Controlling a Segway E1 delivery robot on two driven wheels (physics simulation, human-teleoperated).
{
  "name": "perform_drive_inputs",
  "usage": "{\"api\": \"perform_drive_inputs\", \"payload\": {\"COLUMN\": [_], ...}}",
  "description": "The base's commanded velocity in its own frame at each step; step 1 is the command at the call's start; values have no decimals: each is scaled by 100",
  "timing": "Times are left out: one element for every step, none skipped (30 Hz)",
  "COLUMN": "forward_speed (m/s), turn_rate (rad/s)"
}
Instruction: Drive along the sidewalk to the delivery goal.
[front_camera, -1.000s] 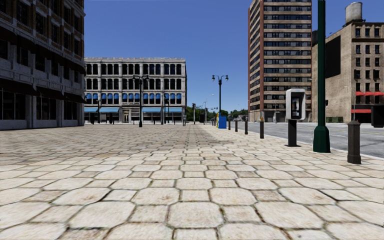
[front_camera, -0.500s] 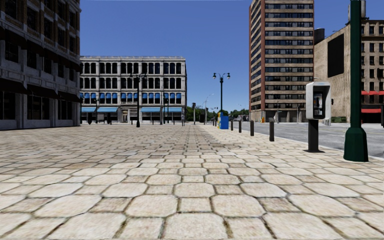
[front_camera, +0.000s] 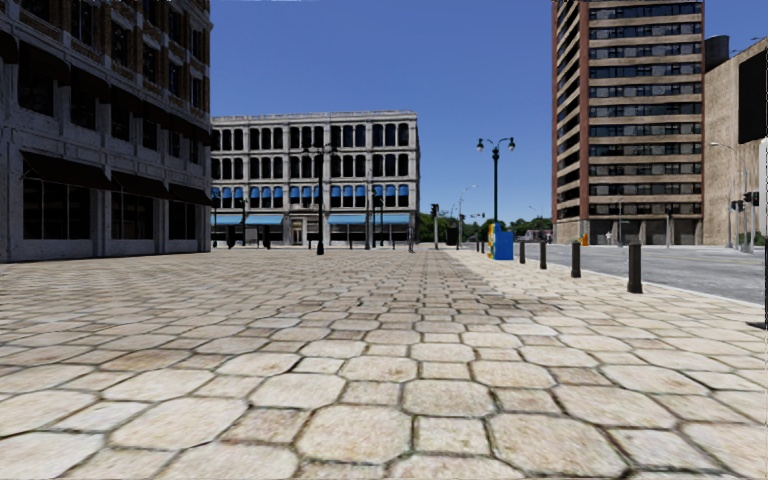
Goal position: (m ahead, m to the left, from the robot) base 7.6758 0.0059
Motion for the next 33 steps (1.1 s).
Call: {"api": "perform_drive_inputs", "payload": {"forward_speed": [200,200,200,200,200,200,200,200,200,200,200,200,200,200,200,200,200,200,200,200,200,200,200,200,200,200,200,200,200,200,200,200,200], "turn_rate": [23,20,20,20,20,7,7,0,0,0,0,0,0,0,0,0,0,0,0,0,0,0,0,0,0,0,0,0,0,0,0,0,0]}}
